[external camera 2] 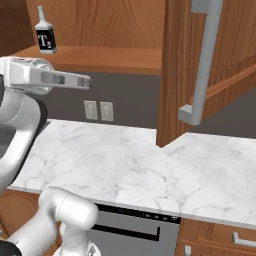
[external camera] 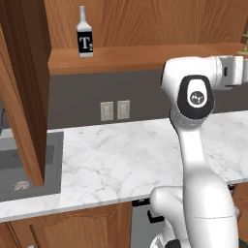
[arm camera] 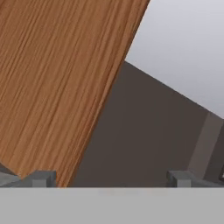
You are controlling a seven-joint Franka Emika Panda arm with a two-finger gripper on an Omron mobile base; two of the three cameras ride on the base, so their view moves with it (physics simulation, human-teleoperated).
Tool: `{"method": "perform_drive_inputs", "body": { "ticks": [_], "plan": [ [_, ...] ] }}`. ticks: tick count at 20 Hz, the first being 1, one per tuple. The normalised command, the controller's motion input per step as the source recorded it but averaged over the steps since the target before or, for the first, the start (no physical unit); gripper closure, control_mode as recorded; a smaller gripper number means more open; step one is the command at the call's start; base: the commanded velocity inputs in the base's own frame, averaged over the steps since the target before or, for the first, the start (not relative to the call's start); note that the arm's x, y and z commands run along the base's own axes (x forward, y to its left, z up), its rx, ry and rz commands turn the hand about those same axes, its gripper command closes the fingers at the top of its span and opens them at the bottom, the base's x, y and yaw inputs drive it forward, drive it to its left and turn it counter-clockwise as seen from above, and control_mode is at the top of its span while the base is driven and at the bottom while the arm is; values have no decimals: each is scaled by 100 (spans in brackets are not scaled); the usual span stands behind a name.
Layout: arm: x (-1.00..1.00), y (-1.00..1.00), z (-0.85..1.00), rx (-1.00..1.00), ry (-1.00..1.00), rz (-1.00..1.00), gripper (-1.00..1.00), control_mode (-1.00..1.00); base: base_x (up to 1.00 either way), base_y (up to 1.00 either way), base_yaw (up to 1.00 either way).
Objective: Get the candle and the liquor from the cabinet and move them to the dining counter.
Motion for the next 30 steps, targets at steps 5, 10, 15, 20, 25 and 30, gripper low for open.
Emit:
{"method": "perform_drive_inputs", "body": {
  "ticks": [5, 10, 15, 20, 25, 30],
  "plan": [
    [13, -56, -19, 0, -25, 2, -100, -100, 0, 0, 0],
    [11, -57, -6, 0, -21, 1, -100, -100, 0, 0, 0],
    [3, -52, -2, 0, -23, 0, -100, -100, 0, 0, 0],
    [0, -41, -1, -1, -20, 0, -100, -100, 0, 0, 0],
    [0, -37, 0, 0, -15, 0, -100, -100, 0, 0, 0],
    [0, -32, 0, 0, -2, 0, -100, -100, 0, 0, 0]
  ]
}}
